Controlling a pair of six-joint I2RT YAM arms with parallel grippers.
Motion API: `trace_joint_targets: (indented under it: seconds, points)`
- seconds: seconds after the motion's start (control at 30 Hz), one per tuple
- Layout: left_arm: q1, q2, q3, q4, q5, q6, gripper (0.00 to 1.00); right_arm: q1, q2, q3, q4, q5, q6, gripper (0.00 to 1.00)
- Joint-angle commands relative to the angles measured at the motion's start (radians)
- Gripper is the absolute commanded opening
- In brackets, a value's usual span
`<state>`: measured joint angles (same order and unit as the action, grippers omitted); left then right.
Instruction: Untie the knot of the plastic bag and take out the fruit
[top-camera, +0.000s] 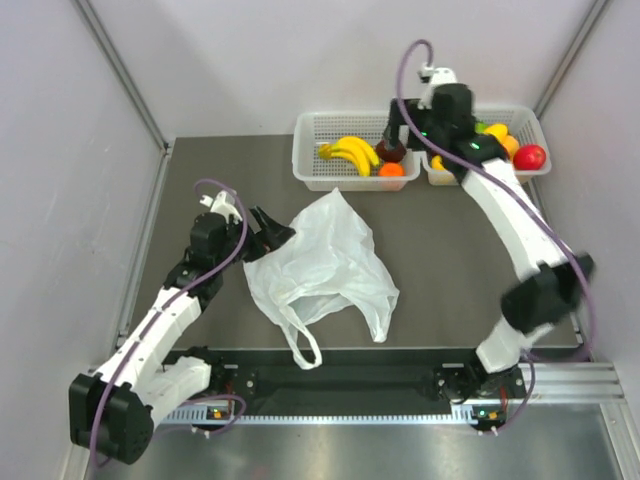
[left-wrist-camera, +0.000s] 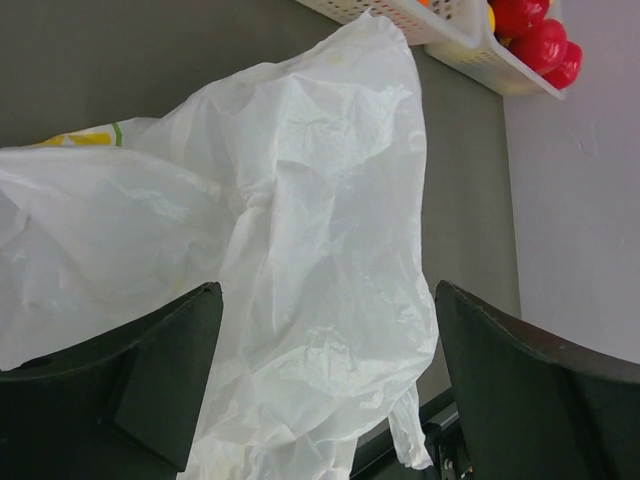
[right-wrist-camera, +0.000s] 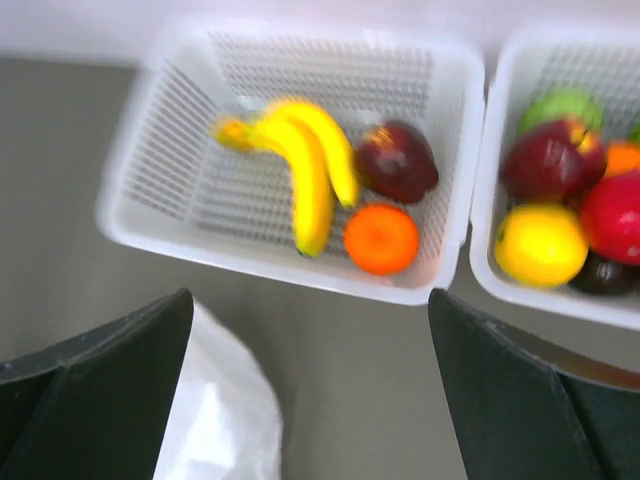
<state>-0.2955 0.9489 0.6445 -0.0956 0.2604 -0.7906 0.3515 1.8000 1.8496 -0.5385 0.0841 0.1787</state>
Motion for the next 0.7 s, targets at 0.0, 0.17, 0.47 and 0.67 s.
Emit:
trace_joint_targets:
  seconds: [0.0,0.17,0.47,0.67]
  points:
    - [-0.001,-0.025,0.078,-0.026,0.039,0.074,0.92,0.02,-0.33,-0.189,0.101,-0.105,0.01,1.0]
    - [-0.001,-0.044,0.107,-0.05,0.074,0.119,0.99,0.095,-0.678,-0.523,0.116,-0.148,0.039,1.0]
    - [-0.001,-0.113,0.138,-0.11,0.144,0.223,0.99,0.136,-1.188,-0.82,0.035,-0.33,0.113,1.0]
    - [-0.001,-0.165,0.141,-0.125,0.172,0.266,0.99,0.136,-1.338,-0.833,-0.064,-0.317,0.113,1.0]
